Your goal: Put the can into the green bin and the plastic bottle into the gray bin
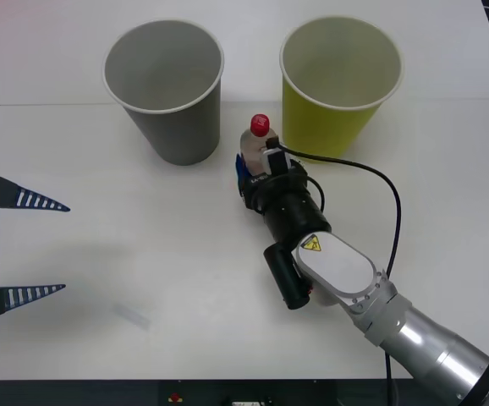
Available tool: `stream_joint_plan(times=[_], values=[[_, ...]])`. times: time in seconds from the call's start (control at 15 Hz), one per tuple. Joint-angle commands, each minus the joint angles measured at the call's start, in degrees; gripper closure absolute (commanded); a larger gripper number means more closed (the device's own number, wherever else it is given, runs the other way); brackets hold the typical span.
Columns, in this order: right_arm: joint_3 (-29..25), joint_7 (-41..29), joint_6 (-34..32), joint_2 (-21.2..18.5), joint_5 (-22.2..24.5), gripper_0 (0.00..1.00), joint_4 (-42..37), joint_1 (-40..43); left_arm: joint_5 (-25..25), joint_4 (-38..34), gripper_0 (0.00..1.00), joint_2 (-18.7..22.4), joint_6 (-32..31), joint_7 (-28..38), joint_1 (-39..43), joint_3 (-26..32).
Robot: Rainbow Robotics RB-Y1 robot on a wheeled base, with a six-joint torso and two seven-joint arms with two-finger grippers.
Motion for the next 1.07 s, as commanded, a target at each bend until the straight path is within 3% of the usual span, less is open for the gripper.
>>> stream_joint_plan(times=[0.07,0.53,0.73,1.07], values=[[0.2,-0.1,0.0,0.0,0.0,1.0,0.0,-0.1,0.0,0.0,0.0,0.0,0.0,0.0,0.0,0.0],[2.0,-0.7,0.1,-2.2,0.9,1.0,-2.2,0.8,0.0,0.0,0.0,0.0,0.0,0.0,0.0,0.0],[2.8,-1.4,-4.6,-7.1,0.8,1.0,-9.1,4.0,0.0,0.0,0.0,0.0,0.0,0.0,0.0,0.0],[2.6,-1.9,-16.1,-17.7,-4.8,1.0,-20.5,7.8,0.0,0.0,0.0,0.0,0.0,0.0,0.0,0.0]])
